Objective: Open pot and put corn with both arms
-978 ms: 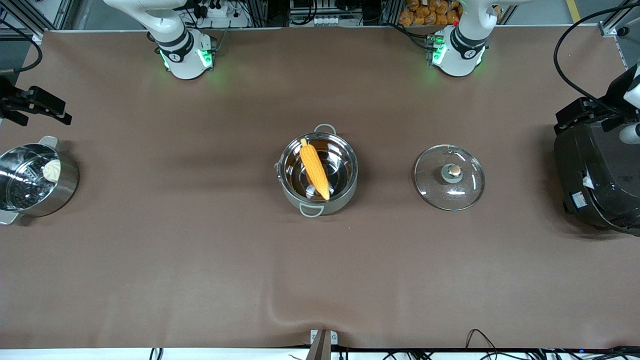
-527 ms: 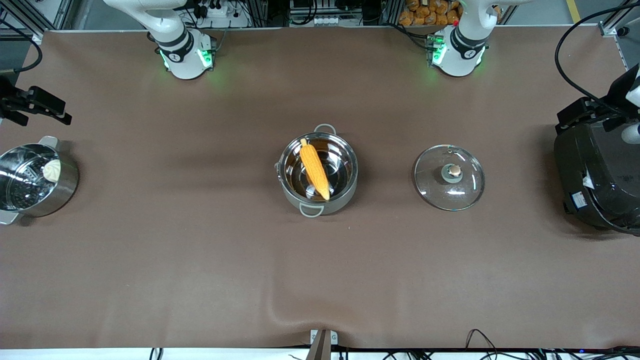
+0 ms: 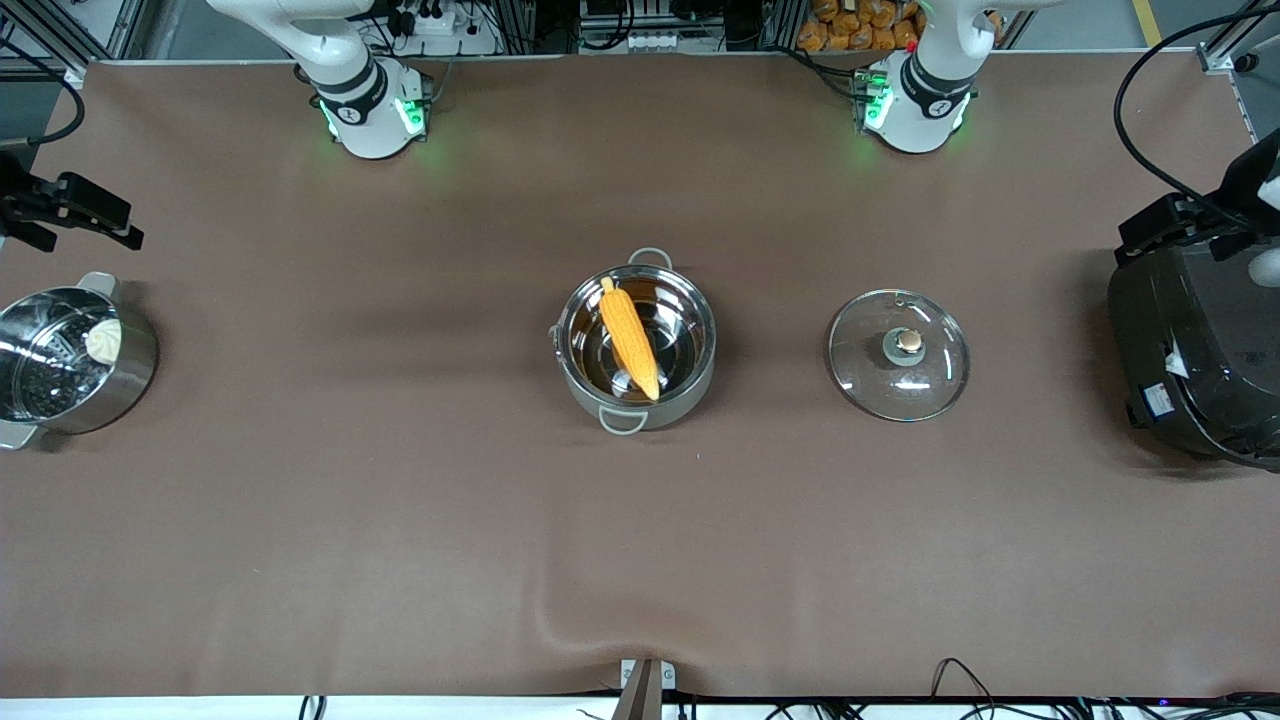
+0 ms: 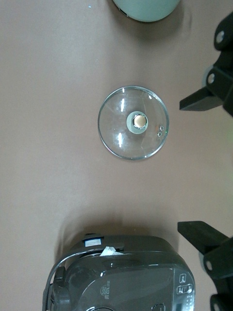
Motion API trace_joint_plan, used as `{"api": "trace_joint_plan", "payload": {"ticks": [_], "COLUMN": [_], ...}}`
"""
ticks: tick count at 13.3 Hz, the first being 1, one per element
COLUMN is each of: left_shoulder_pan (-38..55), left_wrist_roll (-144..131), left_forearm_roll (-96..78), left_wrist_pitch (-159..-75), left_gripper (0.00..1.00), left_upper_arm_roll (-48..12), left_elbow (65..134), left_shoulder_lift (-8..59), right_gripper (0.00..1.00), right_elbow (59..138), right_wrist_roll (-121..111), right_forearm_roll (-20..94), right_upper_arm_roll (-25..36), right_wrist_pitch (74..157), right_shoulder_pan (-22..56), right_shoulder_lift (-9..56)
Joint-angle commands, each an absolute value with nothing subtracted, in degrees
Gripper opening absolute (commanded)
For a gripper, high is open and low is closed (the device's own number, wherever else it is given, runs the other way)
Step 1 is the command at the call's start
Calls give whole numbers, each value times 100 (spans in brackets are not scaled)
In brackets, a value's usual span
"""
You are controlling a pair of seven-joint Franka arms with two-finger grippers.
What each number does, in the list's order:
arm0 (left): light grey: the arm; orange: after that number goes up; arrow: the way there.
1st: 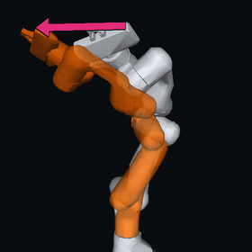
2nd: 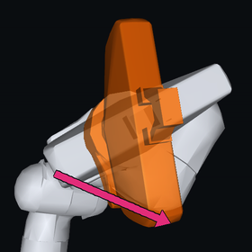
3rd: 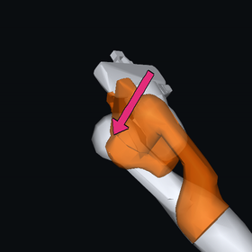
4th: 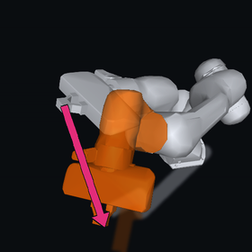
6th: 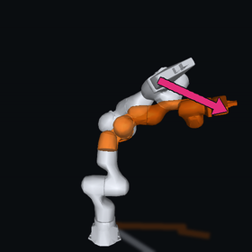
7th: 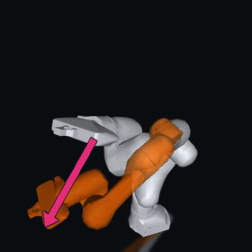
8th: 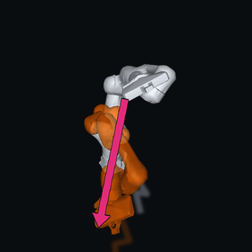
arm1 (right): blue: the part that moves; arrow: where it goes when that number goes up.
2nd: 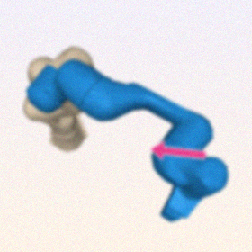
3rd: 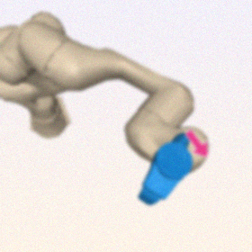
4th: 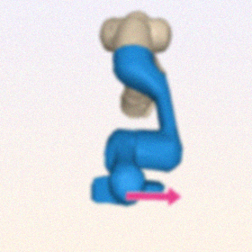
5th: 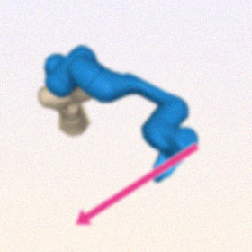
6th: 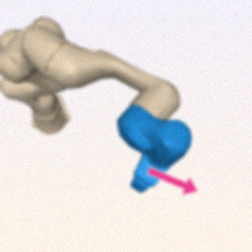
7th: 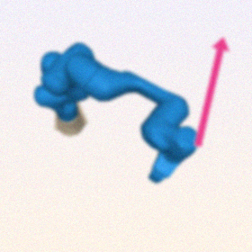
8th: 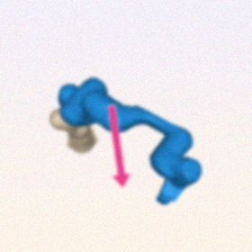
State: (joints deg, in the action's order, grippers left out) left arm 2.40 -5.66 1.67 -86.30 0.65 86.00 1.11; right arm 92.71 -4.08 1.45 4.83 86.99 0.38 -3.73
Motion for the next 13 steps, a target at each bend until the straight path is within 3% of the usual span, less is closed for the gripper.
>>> {"api": "trace_joint_plan", "payload": {"ticks": [1, 13], "left_shoulder_pan": [176, 176], "left_wrist_roll": [-369, -457], "left_forearm_roll": [79, 44], "left_wrist_pitch": [-8499, -8332], "left_gripper": [100, 100], "left_upper_arm_roll": [70, 35], "left_elbow": [8543, 8710], "left_shoulder_lift": [62, 27], "right_gripper": [100, 100], "right_elbow": [9343, 9343], "right_wrist_roll": [-457, -448], "right_forearm_roll": [44, 79], "right_upper_arm_roll": [492, 483], "right_wrist_pitch": [8719, 8701], "right_shoulder_pan": [70, 88], "right_shoulder_lift": [-483, -483]}}
